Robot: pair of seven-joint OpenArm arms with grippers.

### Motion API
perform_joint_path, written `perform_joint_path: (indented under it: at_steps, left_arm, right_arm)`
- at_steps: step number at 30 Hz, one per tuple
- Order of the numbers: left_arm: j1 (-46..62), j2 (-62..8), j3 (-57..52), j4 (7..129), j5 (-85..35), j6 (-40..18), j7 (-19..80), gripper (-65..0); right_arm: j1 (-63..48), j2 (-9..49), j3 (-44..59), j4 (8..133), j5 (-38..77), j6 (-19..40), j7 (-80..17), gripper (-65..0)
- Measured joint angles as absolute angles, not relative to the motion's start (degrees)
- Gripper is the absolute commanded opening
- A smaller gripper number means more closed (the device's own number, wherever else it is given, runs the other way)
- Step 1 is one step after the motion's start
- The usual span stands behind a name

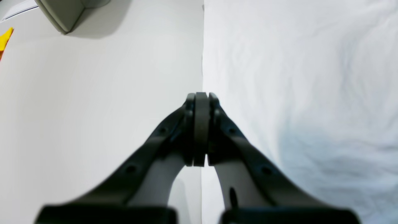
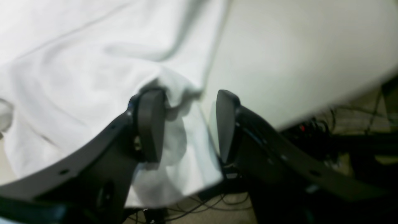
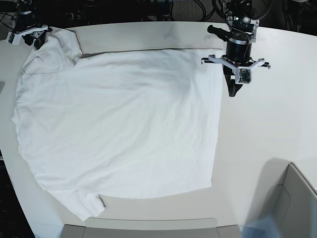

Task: Fold the T-shirt properly
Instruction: 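Move both grippers down to the shirt's shoulder corners and grasp them, then lift the shoulder edge with both grippers and pull it across the shirt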

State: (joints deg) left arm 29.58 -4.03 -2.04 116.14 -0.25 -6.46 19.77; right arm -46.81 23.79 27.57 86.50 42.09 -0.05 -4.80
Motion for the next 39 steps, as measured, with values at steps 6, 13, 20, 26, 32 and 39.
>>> perform_joint_path:
  at_steps: [6, 13, 20, 26, 32, 39]
  left_arm:
    - [31.0, -4.2, -2.6, 116.1, -9.6, -6.1, 32.9, -50.3]
    - [31.1, -8.7, -16.8, 116.0, -43.1, -5.6, 46.0, -47.3]
    - [29.9, -10.5, -19.9, 108.7, -47.6, -5.9, 53.5, -47.0]
    - [30.1, -10.6, -15.4, 107.0, -48.0, -6.1, 52.1, -47.0]
    - [30.1, -10.7, -13.1, 101.1, -49.2, -7.0, 50.7, -47.0]
    - [29.8, -10.8, -10.1, 100.1, -49.2, -6.9, 48.7, -47.3]
  right_arm:
    - [-46.3, 23.5, 25.7, 86.4, 42.1, -0.5, -2.5, -37.8]
    - [-46.2, 23.5, 25.6, 86.6, 42.1, -0.3, -2.9, -37.8]
    - [-46.2, 23.6, 25.6, 86.6, 42.1, -0.3, -3.0, -37.8]
    - [-45.2, 23.6, 24.8, 86.5, 42.1, -0.3, -2.9, -37.8]
    - [-45.1, 23.6, 24.7, 86.6, 42.1, -0.1, -3.0, -37.8]
    - [-45.0, 23.6, 24.7, 86.6, 42.1, -0.1, -3.0, -37.9]
